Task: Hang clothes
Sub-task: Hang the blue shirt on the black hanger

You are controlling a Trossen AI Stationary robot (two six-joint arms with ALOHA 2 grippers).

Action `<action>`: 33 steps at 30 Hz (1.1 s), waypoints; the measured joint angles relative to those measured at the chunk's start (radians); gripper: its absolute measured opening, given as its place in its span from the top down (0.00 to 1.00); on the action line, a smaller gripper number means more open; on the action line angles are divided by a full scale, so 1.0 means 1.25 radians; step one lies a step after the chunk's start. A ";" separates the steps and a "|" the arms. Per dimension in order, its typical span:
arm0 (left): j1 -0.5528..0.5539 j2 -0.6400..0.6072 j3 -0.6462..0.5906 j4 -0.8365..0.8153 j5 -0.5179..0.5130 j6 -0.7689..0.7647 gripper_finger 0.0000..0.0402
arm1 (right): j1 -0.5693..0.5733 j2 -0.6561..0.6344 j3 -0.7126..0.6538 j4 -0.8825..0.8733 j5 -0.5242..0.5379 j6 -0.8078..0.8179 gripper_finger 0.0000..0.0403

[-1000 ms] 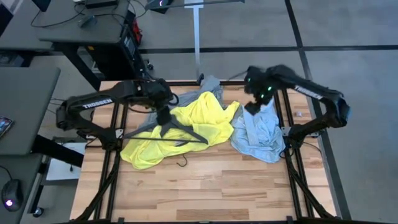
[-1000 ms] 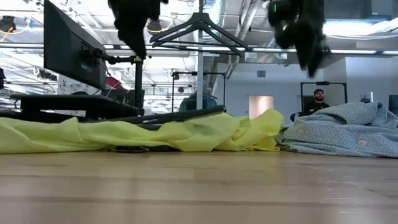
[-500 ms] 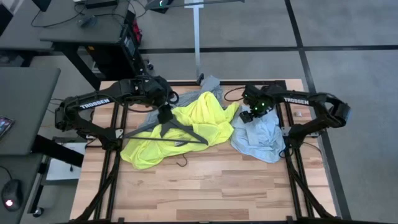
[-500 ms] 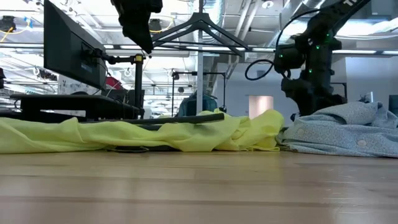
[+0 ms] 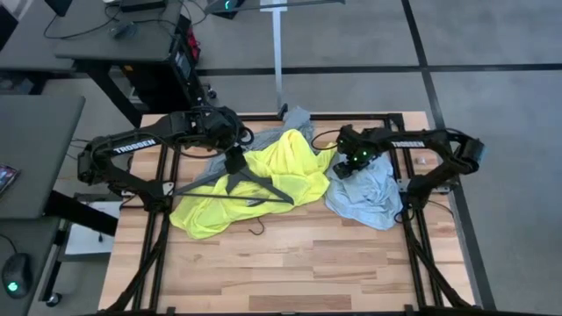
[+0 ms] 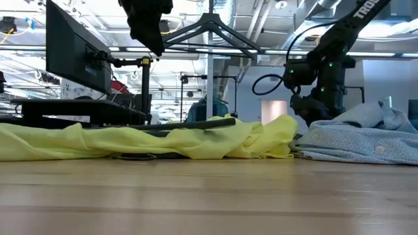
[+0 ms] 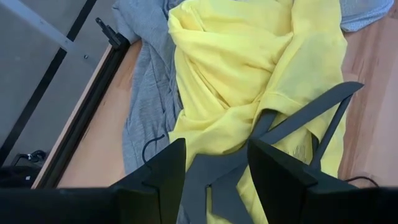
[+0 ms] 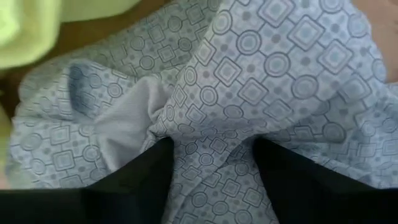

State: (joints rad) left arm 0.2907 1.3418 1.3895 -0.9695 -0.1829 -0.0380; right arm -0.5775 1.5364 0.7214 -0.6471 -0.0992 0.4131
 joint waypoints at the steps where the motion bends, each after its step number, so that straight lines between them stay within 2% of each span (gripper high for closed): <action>1: 0.000 0.000 0.000 0.000 0.000 0.000 0.61 | -0.001 0.002 0.000 -0.002 0.003 -0.006 0.62; 5: 0.000 0.000 0.000 0.000 0.000 -0.001 0.61 | -0.001 -0.010 -0.003 -0.004 0.002 -0.041 0.90; 7: 0.000 0.000 0.000 0.000 -0.001 -0.002 0.61 | -0.001 -0.030 -0.003 -0.020 -0.004 -0.062 0.96; 12: 0.000 0.000 0.000 0.000 -0.004 -0.003 0.61 | 0.000 -0.101 0.028 -0.104 -0.006 -0.071 0.98; 25: 0.001 0.000 0.000 0.008 -0.006 -0.014 0.61 | 0.007 -0.287 0.149 -0.146 -0.009 -0.085 1.00; 33: 0.003 0.001 0.000 0.129 -0.006 -0.027 0.61 | 0.032 -0.352 0.255 -0.159 -0.010 -0.112 1.00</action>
State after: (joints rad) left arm 0.2939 1.3430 1.3891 -0.8081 -0.1909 -0.0719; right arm -0.5378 1.0966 1.0395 -0.8459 -0.1116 0.2735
